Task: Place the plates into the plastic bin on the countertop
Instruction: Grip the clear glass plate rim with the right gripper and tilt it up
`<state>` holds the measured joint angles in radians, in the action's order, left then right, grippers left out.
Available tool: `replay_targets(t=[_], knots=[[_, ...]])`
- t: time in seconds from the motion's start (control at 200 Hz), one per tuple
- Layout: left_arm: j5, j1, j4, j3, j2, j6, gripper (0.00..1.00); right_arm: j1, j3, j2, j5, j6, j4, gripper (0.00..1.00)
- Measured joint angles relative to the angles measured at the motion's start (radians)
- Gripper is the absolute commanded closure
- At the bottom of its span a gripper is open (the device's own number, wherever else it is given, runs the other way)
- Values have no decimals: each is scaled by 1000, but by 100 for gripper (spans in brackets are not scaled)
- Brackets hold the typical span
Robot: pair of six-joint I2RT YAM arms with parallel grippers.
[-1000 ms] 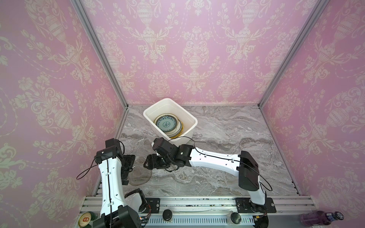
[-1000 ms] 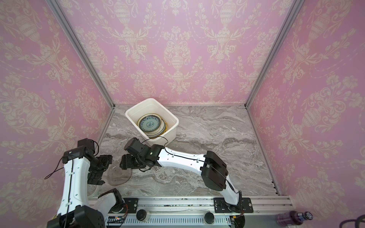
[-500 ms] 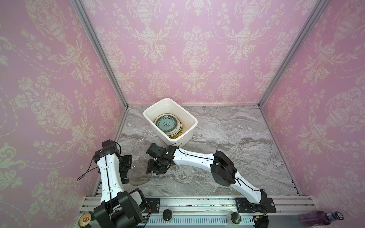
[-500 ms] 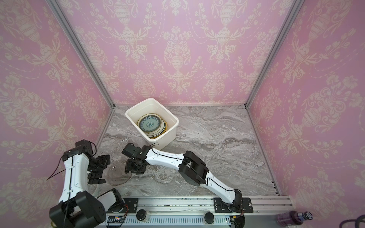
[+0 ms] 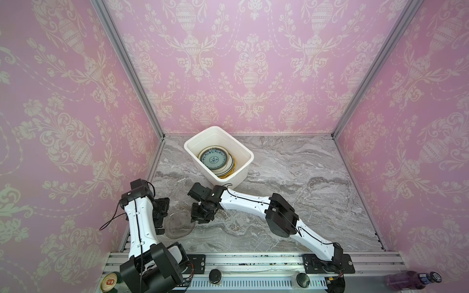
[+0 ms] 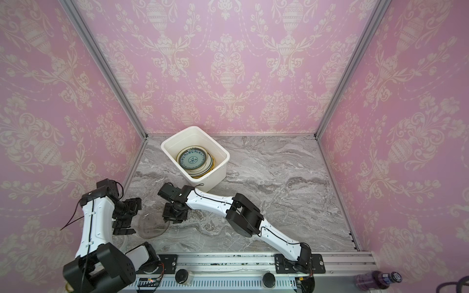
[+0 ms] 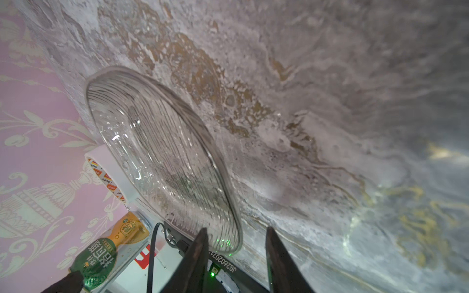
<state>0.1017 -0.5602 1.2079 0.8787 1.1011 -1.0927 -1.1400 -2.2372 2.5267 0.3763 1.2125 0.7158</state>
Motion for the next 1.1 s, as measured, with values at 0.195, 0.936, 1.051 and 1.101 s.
replay_targets(t=[0.195, 0.936, 1.051, 1.101], knots=[[0, 0, 0, -1, -14, 0, 1, 6, 1, 10, 26, 29, -21, 74], [51, 0, -39, -4, -45, -1, 1, 21, -49, 63, 53, 61, -8, 100], [73, 0, -40, 22, -55, 0, 1, 22, -17, 40, 36, 19, 8, 100], [80, 0, -41, 42, -60, 6, 1, 23, 22, 11, 26, -5, 18, 100]])
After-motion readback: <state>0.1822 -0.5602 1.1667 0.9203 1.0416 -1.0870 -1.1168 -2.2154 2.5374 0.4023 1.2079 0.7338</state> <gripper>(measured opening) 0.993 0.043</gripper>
